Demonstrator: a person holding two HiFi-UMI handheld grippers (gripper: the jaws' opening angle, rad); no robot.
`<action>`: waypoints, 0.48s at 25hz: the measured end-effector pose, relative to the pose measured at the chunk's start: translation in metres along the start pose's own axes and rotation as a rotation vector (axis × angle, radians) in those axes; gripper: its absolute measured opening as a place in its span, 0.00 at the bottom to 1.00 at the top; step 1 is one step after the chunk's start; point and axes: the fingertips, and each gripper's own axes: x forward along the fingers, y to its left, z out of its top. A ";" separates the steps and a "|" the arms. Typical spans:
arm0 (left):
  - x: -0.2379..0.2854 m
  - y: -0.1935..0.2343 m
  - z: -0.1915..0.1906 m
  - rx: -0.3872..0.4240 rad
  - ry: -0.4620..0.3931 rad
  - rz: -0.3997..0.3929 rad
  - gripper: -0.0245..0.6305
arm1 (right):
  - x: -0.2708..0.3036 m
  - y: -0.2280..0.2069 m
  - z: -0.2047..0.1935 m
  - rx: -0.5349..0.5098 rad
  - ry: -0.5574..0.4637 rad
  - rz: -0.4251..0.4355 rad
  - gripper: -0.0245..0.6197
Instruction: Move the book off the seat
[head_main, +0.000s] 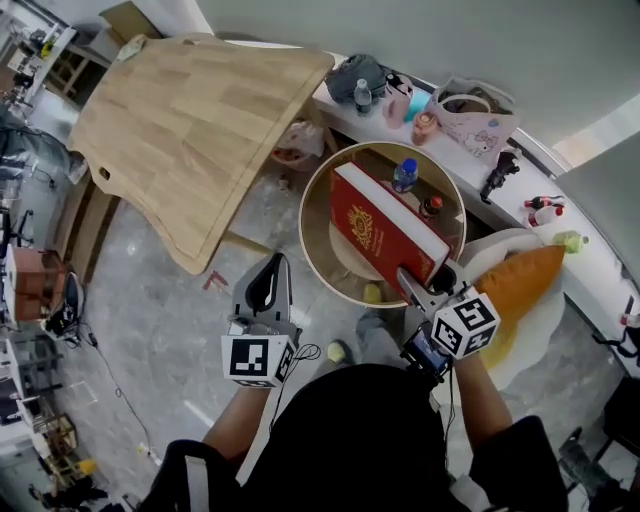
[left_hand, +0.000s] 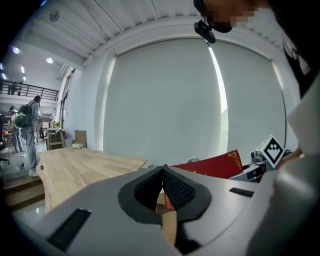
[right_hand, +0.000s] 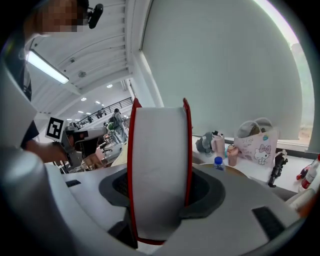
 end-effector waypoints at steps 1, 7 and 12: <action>0.005 0.000 -0.003 0.000 0.012 0.004 0.05 | 0.008 -0.007 -0.007 0.008 0.021 0.011 0.41; 0.032 0.006 -0.021 -0.001 0.085 0.038 0.05 | 0.060 -0.049 -0.059 0.104 0.162 0.085 0.41; 0.058 0.013 -0.040 -0.007 0.119 0.048 0.05 | 0.101 -0.081 -0.101 0.180 0.268 0.144 0.41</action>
